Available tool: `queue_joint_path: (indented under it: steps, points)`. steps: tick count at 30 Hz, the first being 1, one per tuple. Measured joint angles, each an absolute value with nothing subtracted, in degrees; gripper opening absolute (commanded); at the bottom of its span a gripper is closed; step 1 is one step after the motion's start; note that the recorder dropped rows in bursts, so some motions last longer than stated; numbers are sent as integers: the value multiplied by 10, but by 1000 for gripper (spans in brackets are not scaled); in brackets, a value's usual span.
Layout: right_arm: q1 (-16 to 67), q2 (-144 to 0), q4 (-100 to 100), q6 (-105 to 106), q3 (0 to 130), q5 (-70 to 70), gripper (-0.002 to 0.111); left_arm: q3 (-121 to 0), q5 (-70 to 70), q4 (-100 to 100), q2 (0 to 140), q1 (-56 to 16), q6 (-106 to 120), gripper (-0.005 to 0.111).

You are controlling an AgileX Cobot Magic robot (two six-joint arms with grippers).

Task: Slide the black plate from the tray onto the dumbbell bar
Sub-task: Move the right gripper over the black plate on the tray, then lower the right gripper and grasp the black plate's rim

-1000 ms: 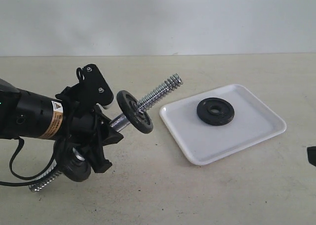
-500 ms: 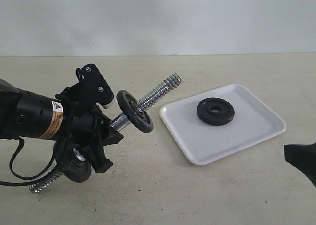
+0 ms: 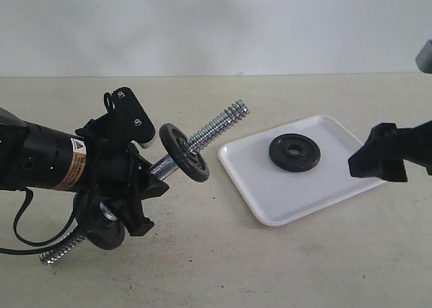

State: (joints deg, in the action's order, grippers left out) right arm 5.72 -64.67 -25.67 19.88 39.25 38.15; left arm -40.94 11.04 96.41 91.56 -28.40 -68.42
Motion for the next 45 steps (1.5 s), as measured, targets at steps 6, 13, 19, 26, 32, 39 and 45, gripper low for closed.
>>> queue_joint_path:
  steps: [6,13,19,26,32,39,45]
  points:
    - [57,-771,-257,189,492,420,105,-409,110,964,916,-284,-684,4]
    - [57,-868,-255,179,554,450,105,-409,110,964,916,-284,-684,4]
    - [61,-916,-173,179,599,439,105,-409,110,964,916,-284,-684,4]
    - [109,-942,-54,154,632,415,105,-409,110,964,916,-284,-684,4]
    - [165,-990,-48,121,674,408,105,-409,110,964,916,-284,-684,4]
    - [177,-1055,-45,83,721,394,105,-409,110,964,916,-284,-684,4]
    - [177,-1104,-45,78,746,391,105,-409,110,964,916,-284,-684,4]
